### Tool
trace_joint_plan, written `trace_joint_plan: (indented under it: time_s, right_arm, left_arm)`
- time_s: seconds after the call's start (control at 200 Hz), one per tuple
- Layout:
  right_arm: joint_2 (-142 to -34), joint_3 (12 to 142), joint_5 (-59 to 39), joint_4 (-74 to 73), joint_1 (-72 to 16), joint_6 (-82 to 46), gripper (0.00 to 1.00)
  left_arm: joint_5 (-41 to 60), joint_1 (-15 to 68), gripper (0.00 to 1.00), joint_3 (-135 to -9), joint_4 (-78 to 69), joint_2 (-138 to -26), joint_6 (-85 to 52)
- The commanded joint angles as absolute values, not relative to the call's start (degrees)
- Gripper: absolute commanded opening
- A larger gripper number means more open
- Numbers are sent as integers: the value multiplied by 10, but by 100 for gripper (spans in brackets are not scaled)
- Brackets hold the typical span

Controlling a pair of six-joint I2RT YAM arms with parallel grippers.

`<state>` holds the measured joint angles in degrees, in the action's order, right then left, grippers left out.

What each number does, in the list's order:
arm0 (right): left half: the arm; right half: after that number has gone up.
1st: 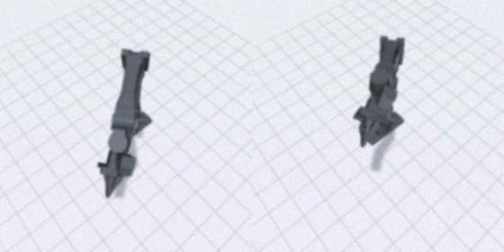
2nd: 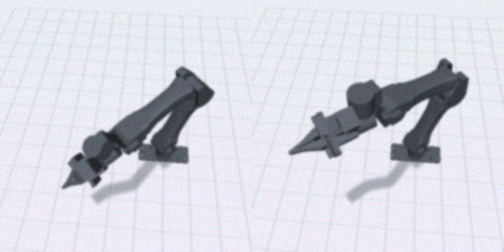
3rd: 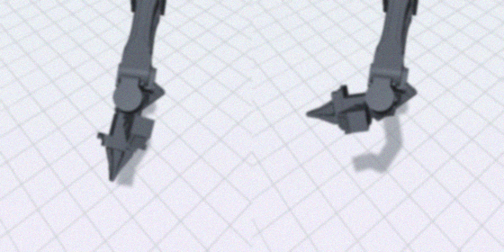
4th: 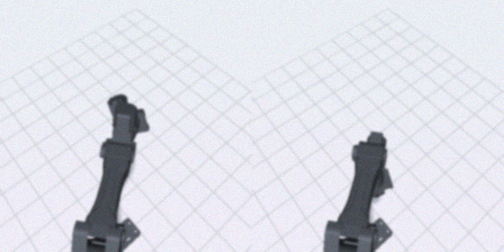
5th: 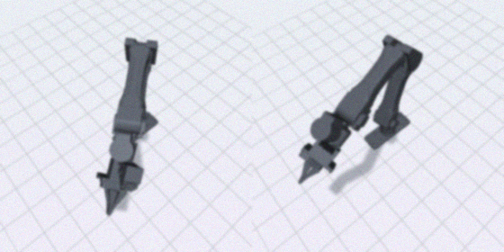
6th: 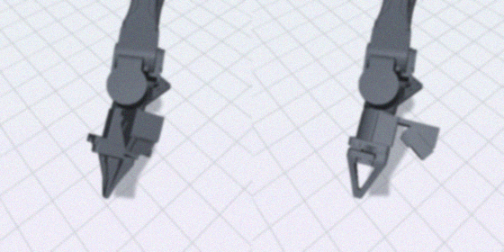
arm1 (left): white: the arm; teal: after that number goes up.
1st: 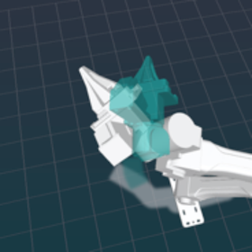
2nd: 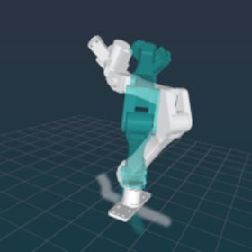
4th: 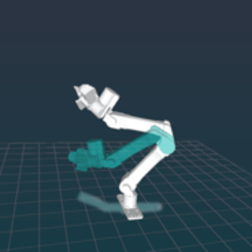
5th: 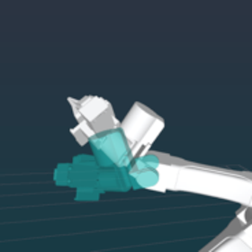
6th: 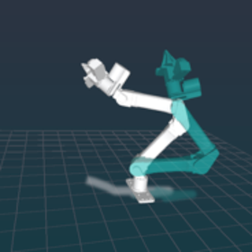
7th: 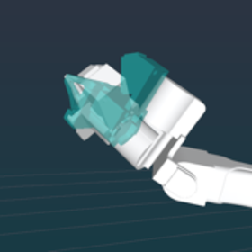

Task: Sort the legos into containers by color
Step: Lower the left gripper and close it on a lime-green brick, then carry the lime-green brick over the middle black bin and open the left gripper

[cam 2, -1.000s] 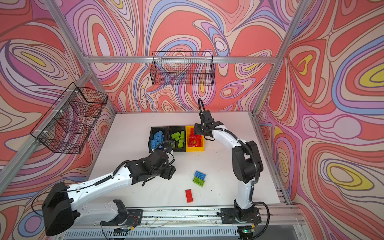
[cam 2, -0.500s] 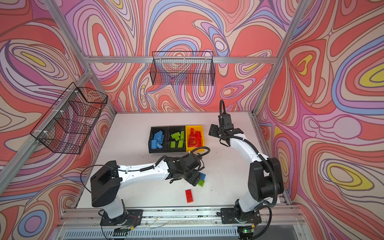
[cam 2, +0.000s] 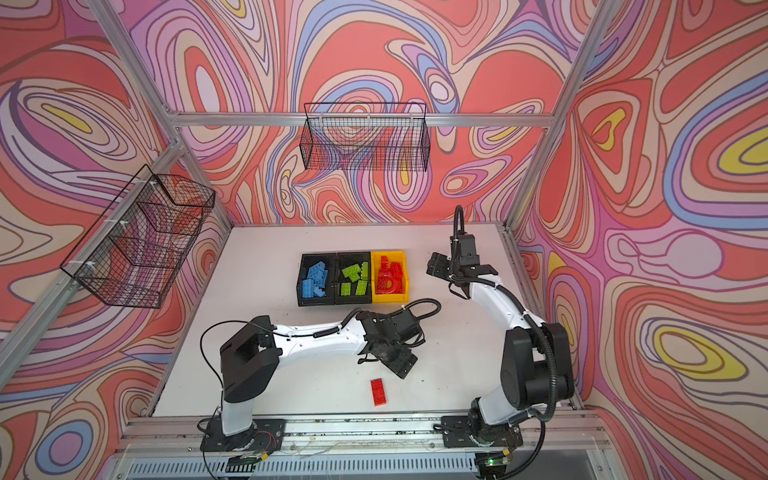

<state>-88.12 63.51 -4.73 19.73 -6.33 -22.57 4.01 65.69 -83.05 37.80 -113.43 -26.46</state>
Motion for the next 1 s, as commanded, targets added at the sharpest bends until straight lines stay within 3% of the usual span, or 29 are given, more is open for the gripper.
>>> trace_joint_plan:
  time_s: [0.0,0.501,0.806,0.992]
  right_arm:
    - [-862,626,-59,185,-55,-228,81]
    - [-852,616,-64,181,-50,-236,76]
    - [-851,617,-65,188,-50,-237,73]
    - [-851,613,-60,201,-50,-231,73]
  left_arm:
    - [55,660,86,-850,429,-1158,-270]
    - [37,645,77,-866,431,-1194,-261]
    - [32,624,59,-824,399,-1161,-270]
    - [14,607,55,-783,386,-1114,-263]
